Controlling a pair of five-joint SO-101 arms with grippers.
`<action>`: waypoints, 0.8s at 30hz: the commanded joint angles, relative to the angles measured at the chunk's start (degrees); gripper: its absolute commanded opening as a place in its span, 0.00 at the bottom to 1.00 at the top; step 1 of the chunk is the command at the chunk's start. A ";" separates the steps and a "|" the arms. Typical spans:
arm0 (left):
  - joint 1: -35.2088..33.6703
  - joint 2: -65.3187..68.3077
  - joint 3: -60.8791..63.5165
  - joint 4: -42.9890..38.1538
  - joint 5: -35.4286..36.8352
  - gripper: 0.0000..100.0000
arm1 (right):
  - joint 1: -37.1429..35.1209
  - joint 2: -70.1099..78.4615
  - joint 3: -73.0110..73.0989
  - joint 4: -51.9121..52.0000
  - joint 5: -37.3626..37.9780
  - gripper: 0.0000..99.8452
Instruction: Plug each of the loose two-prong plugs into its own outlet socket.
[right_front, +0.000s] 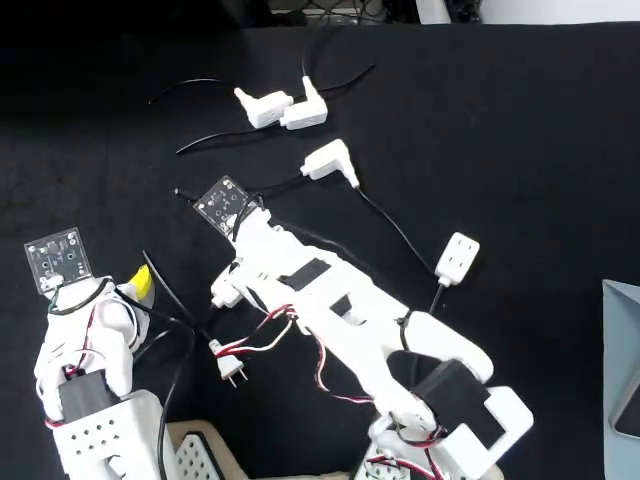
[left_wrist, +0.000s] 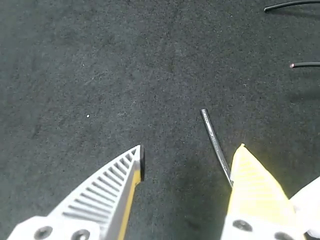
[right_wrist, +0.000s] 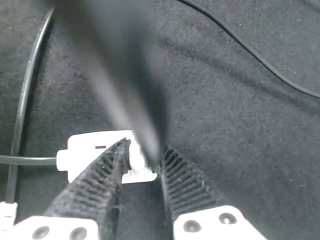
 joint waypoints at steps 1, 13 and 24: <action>-0.48 -0.44 -0.57 0.35 0.18 0.28 | -1.05 1.80 0.31 0.44 0.18 0.01; -0.40 -0.44 -0.57 0.44 0.09 0.28 | 1.41 0.92 -3.30 0.09 0.26 0.01; -0.31 -0.44 -0.48 0.53 0.09 0.28 | 18.29 5.58 -22.64 0.35 -15.38 0.03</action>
